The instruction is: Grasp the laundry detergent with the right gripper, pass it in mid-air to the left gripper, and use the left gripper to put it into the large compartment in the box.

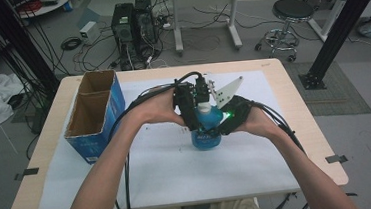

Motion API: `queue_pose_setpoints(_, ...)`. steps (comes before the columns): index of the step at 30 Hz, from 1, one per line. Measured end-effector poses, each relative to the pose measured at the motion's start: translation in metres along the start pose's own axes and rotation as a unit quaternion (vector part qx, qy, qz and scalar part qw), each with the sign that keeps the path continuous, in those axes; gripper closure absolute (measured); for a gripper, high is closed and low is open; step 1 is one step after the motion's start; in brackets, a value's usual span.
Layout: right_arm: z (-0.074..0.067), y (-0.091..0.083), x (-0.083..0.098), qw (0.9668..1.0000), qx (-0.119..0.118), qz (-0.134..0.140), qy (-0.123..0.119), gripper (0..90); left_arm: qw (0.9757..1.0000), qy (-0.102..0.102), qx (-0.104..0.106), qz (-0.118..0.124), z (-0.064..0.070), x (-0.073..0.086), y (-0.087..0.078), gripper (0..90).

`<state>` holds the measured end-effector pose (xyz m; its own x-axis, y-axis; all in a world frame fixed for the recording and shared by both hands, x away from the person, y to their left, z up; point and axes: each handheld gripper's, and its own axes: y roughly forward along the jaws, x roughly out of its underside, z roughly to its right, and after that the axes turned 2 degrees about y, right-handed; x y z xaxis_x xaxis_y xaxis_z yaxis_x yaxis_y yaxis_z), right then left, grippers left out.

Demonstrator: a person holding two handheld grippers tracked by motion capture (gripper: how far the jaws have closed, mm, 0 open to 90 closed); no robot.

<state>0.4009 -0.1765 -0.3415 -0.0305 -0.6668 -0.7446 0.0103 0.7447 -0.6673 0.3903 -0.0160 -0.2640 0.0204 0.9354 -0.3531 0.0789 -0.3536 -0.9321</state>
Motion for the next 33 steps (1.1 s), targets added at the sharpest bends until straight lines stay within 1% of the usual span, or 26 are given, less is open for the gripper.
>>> queue_pose_setpoints(1, 0.0001, 0.0003, -0.0001, 1.0000, -0.001, 0.000, 0.000, 45.7, 1.0000, 0.001, -0.001, 0.000, -0.0001, -0.0008, 0.0005, 15.3)
queue_pose_setpoints(3, 0.0003, 0.0007, -0.0005, 1.0000, -0.003, 0.000, -0.002, 45.6, 1.0000, -0.004, 0.001, 0.005, 0.0000, -0.0017, 0.0023, 15.4)
queue_pose_setpoints(5, 0.0003, 0.0014, -0.0008, 1.0000, -0.005, 0.000, -0.001, 45.6, 1.0000, -0.009, 0.003, 0.004, 0.0001, -0.0021, 0.0044, 15.4)
queue_pose_setpoints(6, 0.0001, 0.0016, -0.0008, 1.0000, -0.004, 0.001, 0.000, 45.6, 1.0000, -0.005, 0.002, 0.003, 0.0000, -0.0023, 0.0051, 15.5)
queue_pose_setpoints(7, 0.0002, 0.0018, -0.0009, 1.0000, -0.004, -0.001, 0.001, 45.6, 0.9999, -0.008, 0.003, 0.005, 0.0008, -0.0024, 0.0060, 15.5)
queue_pose_setpoints(9, 0.0004, 0.0024, -0.0006, 1.0000, -0.003, -0.002, 0.001, 45.6, 1.0000, -0.006, 0.001, 0.006, 0.0012, -0.0028, 0.0068, 15.5)
queue_pose_setpoints(10, 0.0006, 0.0027, -0.0005, 1.0000, -0.004, -0.004, 0.001, 45.6, 1.0000, -0.005, 0.001, 0.006, 0.0014, -0.0029, 0.0065, 16.3)
queue_pose_setpoints(11, 0.0004, 0.0030, -0.0004, 1.0000, -0.003, -0.004, 0.001, 45.6, 1.0000, -0.003, 0.000, 0.008, 0.0015, -0.0029, 0.0063, 19.1)
queue_pose_setpoints(13, 0.0007, 0.0035, -0.0004, 1.0000, -0.003, -0.005, 0.001, 45.5, 0.9999, -0.005, 0.000, 0.009, 0.0014, -0.0029, 0.0061, 19.7)
queue_pose_setpoints(16, 0.0009, 0.0043, -0.0003, 1.0000, -0.004, -0.003, 0.000, 45.6, 1.0000, 0.000, 0.000, 0.009, 0.0015, -0.0030, 0.0056, 21.0)
queue_pose_setpoints(18, 0.0010, 0.0047, -0.0002, 1.0000, -0.003, -0.004, -0.001, 45.6, 0.9999, -0.003, -0.001, 0.010, 0.0013, -0.0029, 0.0057, 21.3)
queue_pose_setpoints(24, 0.0002, 0.0059, -0.0003, 1.0000, -0.004, -0.005, 0.005, 45.5, 0.9999, -0.003, -0.001, 0.013, 0.0013, -0.0027, 0.0063, 24.4)
queue_pose_setpoints(27, 0.0005, 0.0062, -0.0002, 0.9999, -0.007, -0.005, 0.007, 45.5, 0.9999, -0.002, -0.001, 0.011, 0.0017, -0.0028, 0.0066, 25.5)
queue_pose_setpoints(33, 0.0002, 0.0075, 0.0000, 0.9999, -0.006, -0.007, 0.007, 45.5, 0.9999, -0.001, -0.001, 0.011, 0.0019, -0.0026, 0.0064, 28.3)
